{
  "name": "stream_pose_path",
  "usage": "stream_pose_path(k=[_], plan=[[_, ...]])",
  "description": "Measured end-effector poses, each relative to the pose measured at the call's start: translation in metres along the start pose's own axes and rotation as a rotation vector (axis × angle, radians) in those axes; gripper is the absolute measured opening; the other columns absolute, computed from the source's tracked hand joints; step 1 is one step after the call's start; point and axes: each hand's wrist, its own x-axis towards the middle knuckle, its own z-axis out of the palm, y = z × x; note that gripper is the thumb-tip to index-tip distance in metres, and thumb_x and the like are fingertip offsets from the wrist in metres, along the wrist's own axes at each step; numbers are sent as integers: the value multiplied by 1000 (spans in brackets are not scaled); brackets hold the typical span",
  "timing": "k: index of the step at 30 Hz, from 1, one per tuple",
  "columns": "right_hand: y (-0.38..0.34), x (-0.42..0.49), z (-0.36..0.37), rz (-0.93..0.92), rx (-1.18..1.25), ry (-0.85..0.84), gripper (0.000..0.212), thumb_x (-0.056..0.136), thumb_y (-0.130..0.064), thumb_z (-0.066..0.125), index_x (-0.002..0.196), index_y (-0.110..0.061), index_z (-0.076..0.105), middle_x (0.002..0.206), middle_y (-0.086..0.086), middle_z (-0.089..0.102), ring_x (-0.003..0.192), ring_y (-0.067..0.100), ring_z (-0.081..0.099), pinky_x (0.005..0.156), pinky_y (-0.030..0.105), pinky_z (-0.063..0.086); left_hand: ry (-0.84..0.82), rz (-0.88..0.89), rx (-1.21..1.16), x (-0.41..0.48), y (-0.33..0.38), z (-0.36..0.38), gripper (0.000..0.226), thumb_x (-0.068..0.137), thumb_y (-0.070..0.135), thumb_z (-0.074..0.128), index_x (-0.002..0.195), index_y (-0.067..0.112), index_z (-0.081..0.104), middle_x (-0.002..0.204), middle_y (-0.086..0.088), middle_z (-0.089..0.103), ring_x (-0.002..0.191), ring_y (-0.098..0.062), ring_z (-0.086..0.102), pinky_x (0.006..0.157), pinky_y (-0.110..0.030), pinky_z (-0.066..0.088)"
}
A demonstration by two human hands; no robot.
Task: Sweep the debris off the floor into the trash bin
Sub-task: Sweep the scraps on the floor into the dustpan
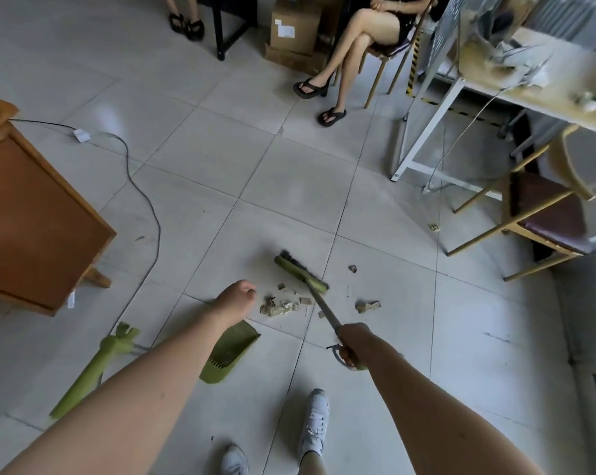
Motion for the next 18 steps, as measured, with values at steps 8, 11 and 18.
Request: stream_pose_path(k=[8, 11, 18], plan=[[19, 1, -110, 59, 186, 119, 23, 96, -16, 39, 83, -3, 53, 62, 9, 52, 38, 14, 43, 36, 15, 43, -40, 55, -8, 3, 57, 37, 35, 98, 20, 37, 127, 11, 54, 131, -11, 57, 115, -29, 57, 93, -31, 44], [47, 12, -151, 114, 219, 179, 27, 96, -15, 39, 75, -4, 50, 52, 8, 53, 24, 15, 44, 32, 15, 42, -77, 81, -2, 6, 77, 63, 33, 97, 21, 37, 123, 13, 56, 125, -11, 61, 102, -24, 60, 80, -26, 43], [119, 26, -204, 233, 335, 173, 37, 95, -7, 39, 58, -6, 44, 32, 8, 45, 16, 16, 41, 29, 12, 37, -72, 83, 137, 12, 104, 122, 27, 96, 21, 39, 106, 15, 64, 123, -9, 64, 113, -28, 57, 90, -28, 43]])
